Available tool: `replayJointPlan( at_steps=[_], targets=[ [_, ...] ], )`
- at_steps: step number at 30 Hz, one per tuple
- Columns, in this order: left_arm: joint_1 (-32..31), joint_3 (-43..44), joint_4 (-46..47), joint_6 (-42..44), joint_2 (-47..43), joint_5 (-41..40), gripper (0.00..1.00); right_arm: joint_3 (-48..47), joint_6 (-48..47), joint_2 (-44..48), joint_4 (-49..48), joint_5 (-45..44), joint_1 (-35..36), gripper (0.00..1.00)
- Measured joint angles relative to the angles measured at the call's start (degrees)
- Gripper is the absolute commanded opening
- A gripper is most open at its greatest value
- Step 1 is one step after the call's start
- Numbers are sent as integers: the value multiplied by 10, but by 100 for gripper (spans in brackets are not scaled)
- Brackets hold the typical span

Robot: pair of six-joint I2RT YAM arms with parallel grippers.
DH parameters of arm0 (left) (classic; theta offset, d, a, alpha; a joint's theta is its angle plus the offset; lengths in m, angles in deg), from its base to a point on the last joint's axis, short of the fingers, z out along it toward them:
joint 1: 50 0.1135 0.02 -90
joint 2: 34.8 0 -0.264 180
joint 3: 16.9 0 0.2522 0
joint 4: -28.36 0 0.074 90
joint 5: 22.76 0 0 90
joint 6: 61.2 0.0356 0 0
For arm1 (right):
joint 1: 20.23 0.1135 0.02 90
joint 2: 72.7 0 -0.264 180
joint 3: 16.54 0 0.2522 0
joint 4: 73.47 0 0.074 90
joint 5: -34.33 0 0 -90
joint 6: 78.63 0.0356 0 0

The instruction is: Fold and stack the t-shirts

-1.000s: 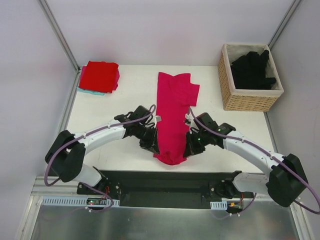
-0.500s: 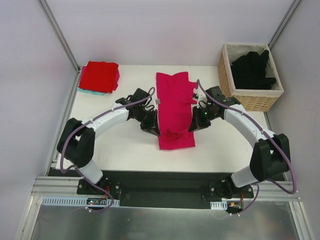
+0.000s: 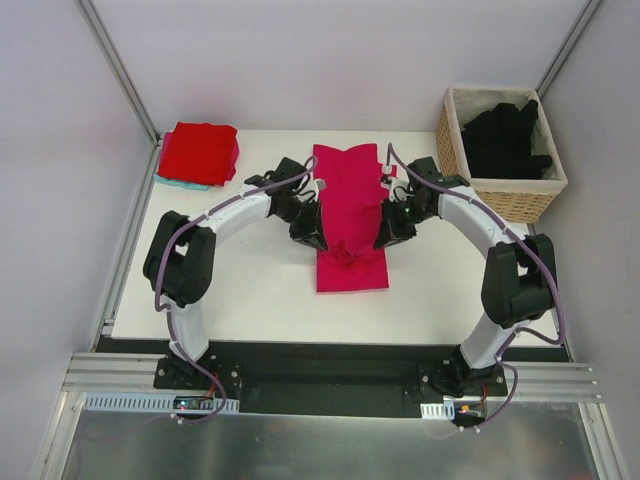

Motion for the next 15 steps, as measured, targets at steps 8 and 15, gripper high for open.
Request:
replayJointPlan(
  at_steps=[8, 15],
  targets=[
    [8, 42, -2, 1, 27, 4, 0, -48, -6, -35, 1, -9, -32, 1],
    [28, 64, -6, 2, 38, -6, 0, -82, -6, -76, -6, -17, -39, 1]
  ],
)
